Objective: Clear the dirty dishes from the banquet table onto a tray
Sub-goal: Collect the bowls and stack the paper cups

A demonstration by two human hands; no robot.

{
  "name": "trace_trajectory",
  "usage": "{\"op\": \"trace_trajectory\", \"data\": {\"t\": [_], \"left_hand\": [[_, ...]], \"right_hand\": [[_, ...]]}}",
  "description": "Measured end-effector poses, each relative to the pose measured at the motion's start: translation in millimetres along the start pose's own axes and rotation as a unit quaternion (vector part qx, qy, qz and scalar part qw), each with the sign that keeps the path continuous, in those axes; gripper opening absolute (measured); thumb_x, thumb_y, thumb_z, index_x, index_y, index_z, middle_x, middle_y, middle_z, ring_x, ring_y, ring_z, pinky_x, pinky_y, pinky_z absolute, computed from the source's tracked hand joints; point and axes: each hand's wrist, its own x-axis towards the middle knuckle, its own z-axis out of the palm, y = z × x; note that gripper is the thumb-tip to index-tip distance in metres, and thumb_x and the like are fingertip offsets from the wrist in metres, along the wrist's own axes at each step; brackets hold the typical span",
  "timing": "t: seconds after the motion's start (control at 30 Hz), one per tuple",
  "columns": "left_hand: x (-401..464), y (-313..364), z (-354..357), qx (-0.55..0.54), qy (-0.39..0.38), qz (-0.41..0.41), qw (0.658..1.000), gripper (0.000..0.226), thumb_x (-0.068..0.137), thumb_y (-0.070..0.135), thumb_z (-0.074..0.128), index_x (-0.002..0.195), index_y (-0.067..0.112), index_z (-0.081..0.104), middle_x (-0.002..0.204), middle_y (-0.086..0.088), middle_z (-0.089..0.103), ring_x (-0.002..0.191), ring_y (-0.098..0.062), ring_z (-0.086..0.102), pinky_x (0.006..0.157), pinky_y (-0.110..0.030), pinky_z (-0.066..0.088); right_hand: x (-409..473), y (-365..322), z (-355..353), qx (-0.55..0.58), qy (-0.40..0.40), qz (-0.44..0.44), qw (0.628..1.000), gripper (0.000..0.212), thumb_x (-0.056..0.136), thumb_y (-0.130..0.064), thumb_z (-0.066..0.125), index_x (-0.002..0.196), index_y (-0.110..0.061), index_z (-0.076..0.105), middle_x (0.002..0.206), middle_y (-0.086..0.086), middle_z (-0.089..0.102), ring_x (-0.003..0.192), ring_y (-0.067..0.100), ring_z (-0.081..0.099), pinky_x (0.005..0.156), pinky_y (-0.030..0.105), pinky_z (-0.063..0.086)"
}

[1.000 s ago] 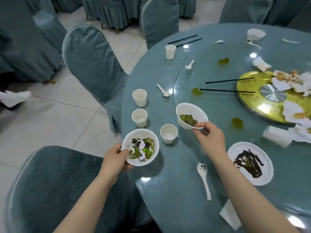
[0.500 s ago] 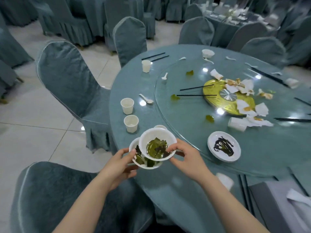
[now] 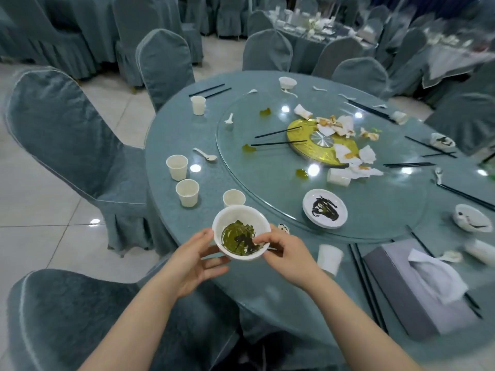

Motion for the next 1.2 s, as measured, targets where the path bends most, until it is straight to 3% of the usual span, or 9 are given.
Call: {"op": "trace_trajectory", "data": {"t": [0.13, 0.23, 0.33, 0.63, 0.77, 0.87, 0.97, 1.07, 1.2], "left_hand": [[-2.0, 1.2, 11.1, 0.043, -0.035, 0.004, 0.998, 0.028, 0.090, 0.033, 0.059, 0.116, 0.023, 0.059, 0.114, -0.017, 0.066, 0.098, -0.036, 0.068, 0.071, -0.040, 0.059], [-1.0, 2.1, 21.6, 0.072, -0.043, 0.018, 0.996, 0.023, 0.092, 0.022, 0.058, 0.115, 0.022, 0.058, 0.109, -0.015, 0.068, 0.090, -0.032, 0.070, 0.075, -0.037, 0.059], [1.8, -0.1, 30.4, 0.076, -0.043, 0.020, 0.996, 0.019, 0.093, 0.013, 0.053, 0.110, 0.020, 0.060, 0.092, -0.010, 0.071, 0.075, -0.027, 0.071, 0.065, -0.032, 0.060], [15.0, -12.8, 37.0, 0.044, -0.014, 0.026, 0.999, 0.024, 0.093, 0.006, 0.048, 0.111, 0.018, 0.059, 0.093, -0.011, 0.072, 0.073, -0.025, 0.072, 0.059, -0.030, 0.058], [22.0, -14.0, 38.0, 0.040, 0.006, 0.022, 0.999, 0.026, 0.092, 0.006, 0.047, 0.112, 0.018, 0.059, 0.091, -0.010, 0.072, 0.073, -0.024, 0.072, 0.059, -0.029, 0.058], [25.6, -14.4, 38.0, 0.031, 0.023, 0.025, 0.999, 0.025, 0.093, 0.006, 0.046, 0.109, 0.018, 0.059, 0.085, -0.009, 0.073, 0.071, -0.024, 0.072, 0.058, -0.029, 0.058], [27.5, -14.2, 35.8, 0.029, 0.040, 0.027, 0.998, 0.024, 0.092, 0.006, 0.045, 0.107, 0.018, 0.060, 0.084, -0.008, 0.074, 0.071, -0.023, 0.072, 0.058, -0.029, 0.058], [29.2, -13.2, 32.2, 0.026, 0.065, 0.031, 0.997, 0.023, 0.092, 0.005, 0.047, 0.107, 0.017, 0.060, 0.086, -0.009, 0.073, 0.076, -0.024, 0.071, 0.060, -0.030, 0.059], [29.5, -10.2, 26.1, 0.005, 0.103, 0.039, 0.994, 0.021, 0.092, 0.006, 0.048, 0.104, 0.018, 0.060, 0.091, -0.013, 0.070, 0.086, -0.028, 0.066, 0.059, -0.030, 0.059]], "right_hand": [[-10.1, -1.7, -8.2, -0.009, 0.004, 0.016, 1.000, 0.044, 0.081, 0.009, 0.049, 0.114, -0.013, 0.067, 0.111, -0.021, 0.059, 0.102, 0.006, 0.061, 0.090, 0.009, 0.044], [-15.1, 0.9, -14.9, 0.019, 0.022, 0.036, 0.999, 0.055, 0.078, 0.011, 0.046, 0.116, -0.025, 0.062, 0.130, -0.006, 0.055, 0.113, 0.012, 0.059, 0.087, 0.014, 0.046], [-21.9, 4.8, -22.9, 0.043, 0.053, 0.054, 0.996, 0.062, 0.077, 0.011, 0.043, 0.114, -0.036, 0.057, 0.131, -0.009, 0.055, 0.099, 0.002, 0.063, 0.081, 0.026, 0.051], [-32.9, 62.2, -50.2, 0.074, 0.143, 0.137, 0.977, 0.045, 0.083, 0.009, 0.046, 0.104, -0.029, 0.057, 0.113, -0.009, 0.061, 0.098, 0.009, 0.063, 0.066, 0.012, 0.049], [-34.1, 104.7, -68.7, -0.043, 0.200, 0.225, 0.953, 0.036, 0.084, -0.008, 0.054, 0.116, -0.023, 0.058, 0.123, -0.001, 0.058, 0.108, 0.013, 0.056, 0.080, 0.021, 0.042], [-27.1, 130.9, -81.0, -0.149, 0.179, 0.269, 0.935, 0.056, 0.083, -0.021, 0.064, 0.135, -0.012, 0.045, 0.139, 0.008, 0.046, 0.127, 0.024, 0.043, 0.102, 0.031, 0.034], [-16.6, 147.3, -81.3, -0.143, 0.140, 0.306, 0.931, 0.080, 0.082, -0.031, 0.067, 0.147, -0.011, 0.026, 0.149, 0.010, 0.032, 0.135, 0.028, 0.033, 0.107, 0.035, 0.029], [-5.2, 159.5, -79.0, -0.113, 0.150, 0.320, 0.928, 0.074, 0.082, -0.029, 0.067, 0.143, -0.011, 0.030, 0.143, 0.013, 0.040, 0.129, 0.029, 0.039, 0.099, 0.034, 0.035], [8.8, 155.8, -81.4, -0.097, 0.141, 0.312, 0.935, 0.051, 0.075, -0.026, 0.068, 0.120, -0.017, 0.047, 0.113, 0.005, 0.059, 0.097, 0.023, 0.054, 0.071, 0.028, 0.039]]}}
